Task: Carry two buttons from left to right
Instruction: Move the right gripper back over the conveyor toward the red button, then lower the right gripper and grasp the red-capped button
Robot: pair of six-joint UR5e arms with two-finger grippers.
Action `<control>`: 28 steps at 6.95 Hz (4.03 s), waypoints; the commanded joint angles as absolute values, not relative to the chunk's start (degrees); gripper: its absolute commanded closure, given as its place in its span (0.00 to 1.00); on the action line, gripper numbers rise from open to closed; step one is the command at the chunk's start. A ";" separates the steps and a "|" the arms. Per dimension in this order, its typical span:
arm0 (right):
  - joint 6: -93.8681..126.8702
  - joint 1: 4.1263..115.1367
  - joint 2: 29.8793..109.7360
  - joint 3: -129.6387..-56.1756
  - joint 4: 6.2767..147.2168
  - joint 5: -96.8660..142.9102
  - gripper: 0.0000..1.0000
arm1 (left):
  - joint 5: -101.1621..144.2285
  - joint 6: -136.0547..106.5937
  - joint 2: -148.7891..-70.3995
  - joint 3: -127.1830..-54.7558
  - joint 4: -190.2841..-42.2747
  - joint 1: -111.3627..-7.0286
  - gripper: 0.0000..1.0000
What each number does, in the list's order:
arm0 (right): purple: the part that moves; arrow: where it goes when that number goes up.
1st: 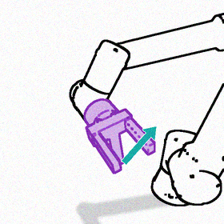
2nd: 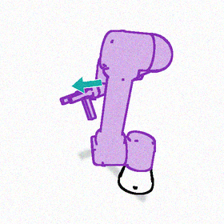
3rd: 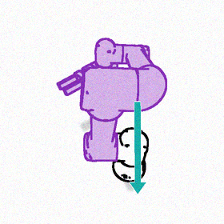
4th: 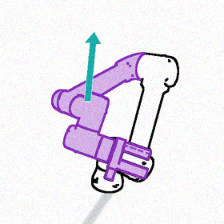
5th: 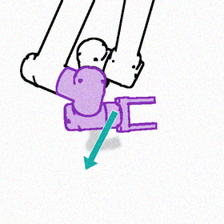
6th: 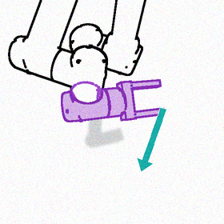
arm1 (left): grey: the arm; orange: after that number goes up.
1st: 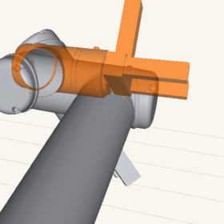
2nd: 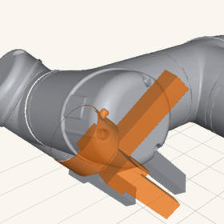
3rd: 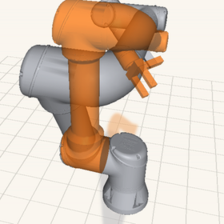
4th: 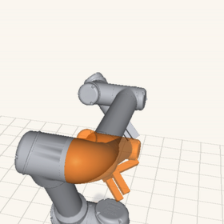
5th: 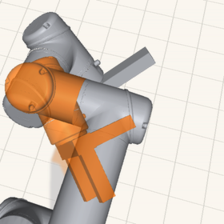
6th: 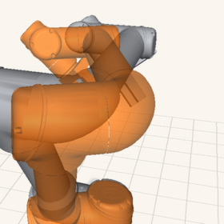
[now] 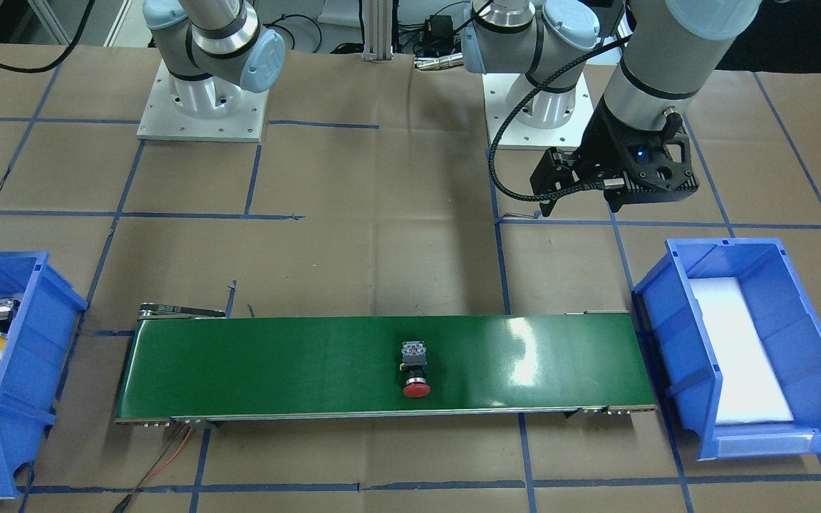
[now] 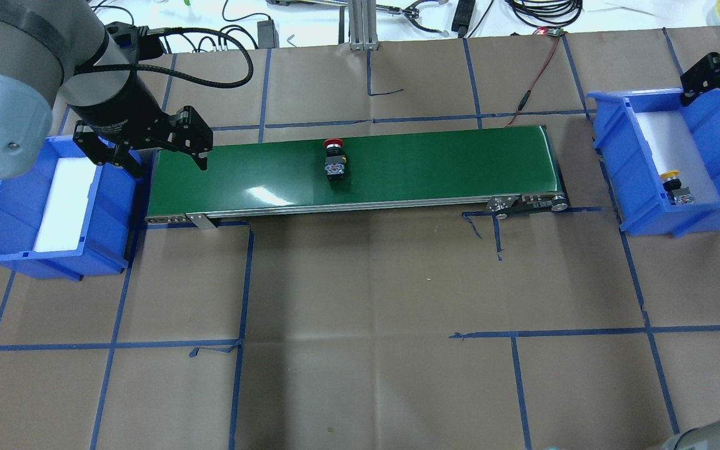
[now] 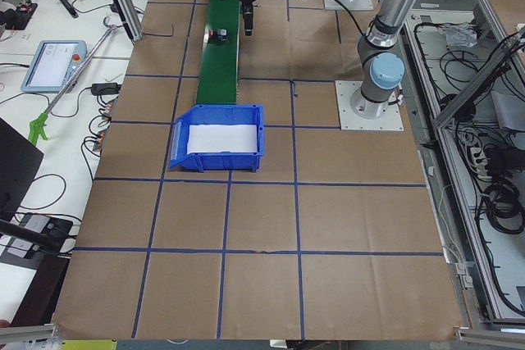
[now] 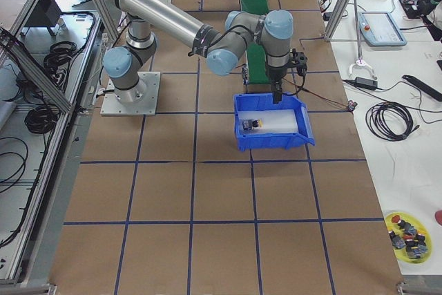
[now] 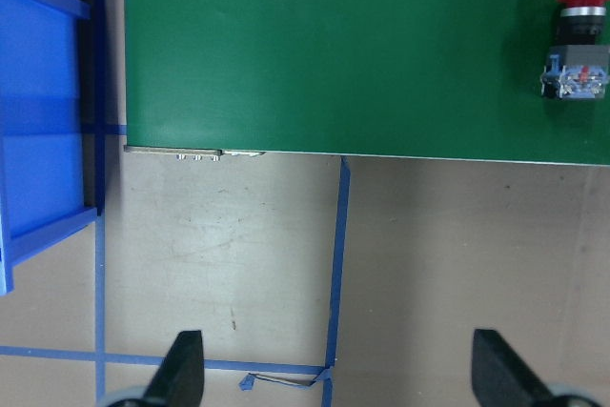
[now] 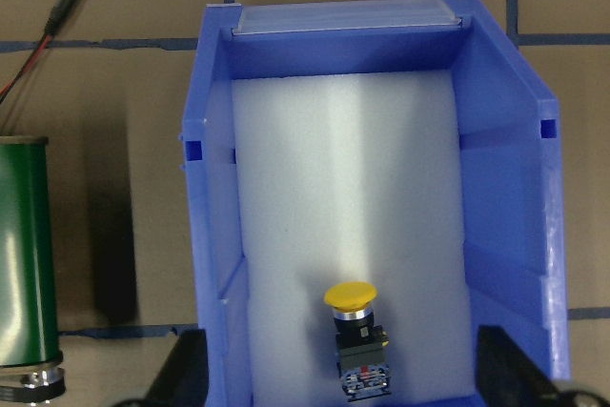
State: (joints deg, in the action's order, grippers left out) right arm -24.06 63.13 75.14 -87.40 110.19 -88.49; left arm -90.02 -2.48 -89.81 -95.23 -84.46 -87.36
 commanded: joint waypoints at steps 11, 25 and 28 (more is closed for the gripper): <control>11.87 95.01 80.77 -87.54 103.09 -89.30 0.00 | -90.26 -1.93 -89.30 -94.57 -84.55 -87.45 0.00; 10.99 94.66 64.98 -87.46 118.00 -88.33 0.00 | -90.26 -1.93 -89.56 -94.66 -84.38 -87.54 0.00; 10.99 95.27 61.35 -84.99 118.30 -86.33 0.01 | -90.26 -1.93 -89.56 -94.66 -84.37 -87.45 0.00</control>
